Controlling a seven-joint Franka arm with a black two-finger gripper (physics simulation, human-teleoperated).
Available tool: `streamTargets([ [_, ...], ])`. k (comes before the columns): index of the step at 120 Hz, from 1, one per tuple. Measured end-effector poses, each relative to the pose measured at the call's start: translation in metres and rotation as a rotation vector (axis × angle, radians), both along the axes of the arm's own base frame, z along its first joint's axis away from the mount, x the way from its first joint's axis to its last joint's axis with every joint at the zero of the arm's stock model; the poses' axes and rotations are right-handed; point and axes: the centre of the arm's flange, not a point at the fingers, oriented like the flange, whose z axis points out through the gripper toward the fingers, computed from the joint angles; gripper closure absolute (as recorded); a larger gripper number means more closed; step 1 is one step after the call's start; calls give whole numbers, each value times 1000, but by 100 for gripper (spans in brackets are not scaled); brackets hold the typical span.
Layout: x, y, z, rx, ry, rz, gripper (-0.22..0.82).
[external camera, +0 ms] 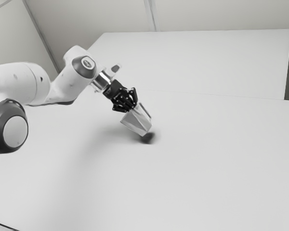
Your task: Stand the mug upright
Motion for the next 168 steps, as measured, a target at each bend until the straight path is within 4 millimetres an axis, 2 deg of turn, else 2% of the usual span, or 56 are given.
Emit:
streamTargets([
  [9, -9, -4, 15, 140, -13, -76, 78],
  [20, -27, -5, 23, 273, -20, -133, 78],
  [45, -67, 2, 24, 457, -52, -174, 78],
  [68, -72, 9, 15, 563, -103, -187, 78],
  [86, -72, 6, 13, 623, -129, -218, 78],
  [136, -78, 7, -13, 661, -98, -233, 79],
  [155, -78, -1, -9, 659, -102, -239, 44],
  [168, -79, -1, 7, 668, -123, -237, 26],
])
